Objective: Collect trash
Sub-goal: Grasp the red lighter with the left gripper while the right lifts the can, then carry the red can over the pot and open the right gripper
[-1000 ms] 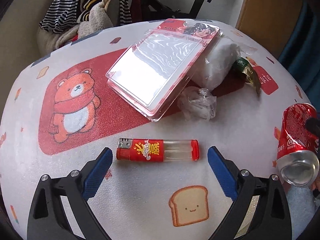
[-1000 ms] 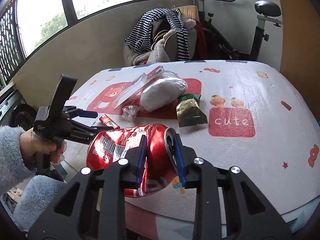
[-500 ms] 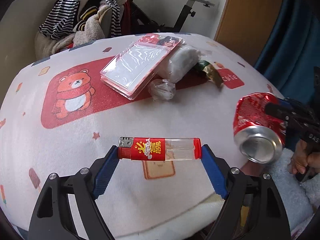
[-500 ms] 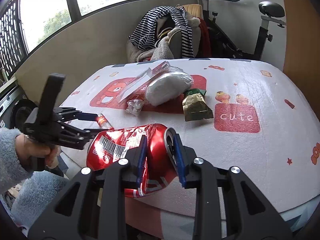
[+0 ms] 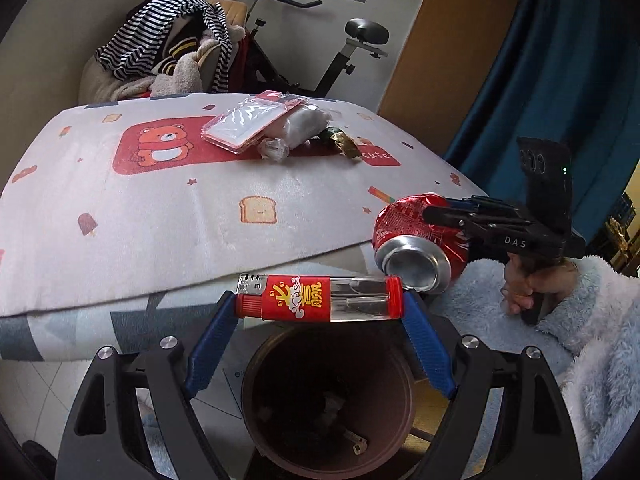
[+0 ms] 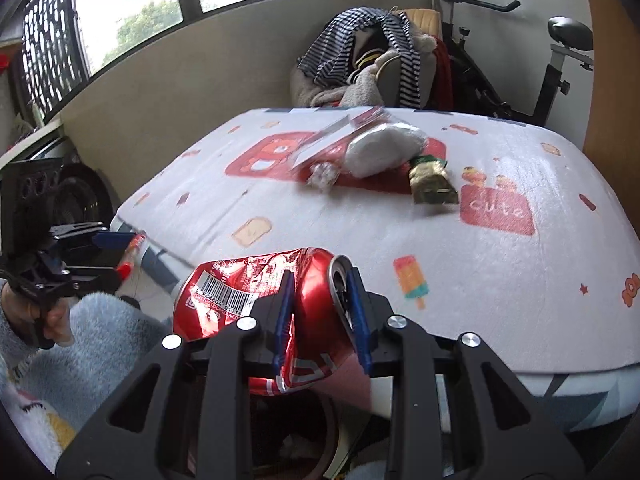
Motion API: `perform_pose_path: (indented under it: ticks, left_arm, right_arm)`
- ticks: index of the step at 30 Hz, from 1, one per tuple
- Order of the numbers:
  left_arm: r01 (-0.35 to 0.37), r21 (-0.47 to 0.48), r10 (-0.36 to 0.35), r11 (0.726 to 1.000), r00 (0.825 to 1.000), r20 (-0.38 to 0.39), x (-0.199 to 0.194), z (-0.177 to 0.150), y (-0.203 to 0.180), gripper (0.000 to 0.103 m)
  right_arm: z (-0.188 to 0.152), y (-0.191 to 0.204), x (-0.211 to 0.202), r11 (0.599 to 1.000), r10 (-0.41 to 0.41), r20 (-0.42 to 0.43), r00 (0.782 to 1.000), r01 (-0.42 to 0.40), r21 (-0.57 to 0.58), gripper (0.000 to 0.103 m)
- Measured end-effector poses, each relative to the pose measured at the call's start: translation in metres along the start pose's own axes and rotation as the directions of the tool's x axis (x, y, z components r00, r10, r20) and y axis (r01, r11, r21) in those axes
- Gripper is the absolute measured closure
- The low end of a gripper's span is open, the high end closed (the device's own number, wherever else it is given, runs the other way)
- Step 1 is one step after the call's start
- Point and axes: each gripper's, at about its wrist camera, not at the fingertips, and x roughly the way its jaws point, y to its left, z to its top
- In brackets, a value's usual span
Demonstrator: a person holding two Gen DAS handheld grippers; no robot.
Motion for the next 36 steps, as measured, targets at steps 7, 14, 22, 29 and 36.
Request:
perform_pose_path:
  ticks: [7,14,22,29,36]
  left_arm:
    - [0.015,-0.055,-0.014,0.998,1.0,0.01,-0.003,-0.024,0.008,0.022]
    - [0.019,-0.13,-0.015,0.991,0.999,0.033,0.004,-0.034,0.015,0.022]
    - [-0.01,-0.195,0.022,0.981,0.998,0.062,0.003,-0.034,0.028,0.022]
    - [-0.017,-0.166,0.023,0.986,0.999,0.035,0.01,-0.034,0.022,0.022]
    - [-0.022,-0.157,0.027,0.987,0.999,0.03,0.011,-0.035,0.019,0.022]
  right_arm:
    - [-0.018,0.005,0.001,0.997,0.083,-0.048,0.995,-0.083,0.006,0.074]
    - [-0.022,0.001,0.013,0.987,0.159,-0.128,0.979,-0.156,0.033,0.074]
    - [-0.022,0.003,0.028,0.983,0.183,-0.182,0.966,-0.179,0.038,0.073]
    - [-0.031,0.008,0.034,0.984,0.179,-0.197,0.964,-0.175,0.038,0.073]
    - [-0.031,0.015,0.031,0.992,0.124,-0.186,0.975,-0.123,0.016,0.063]
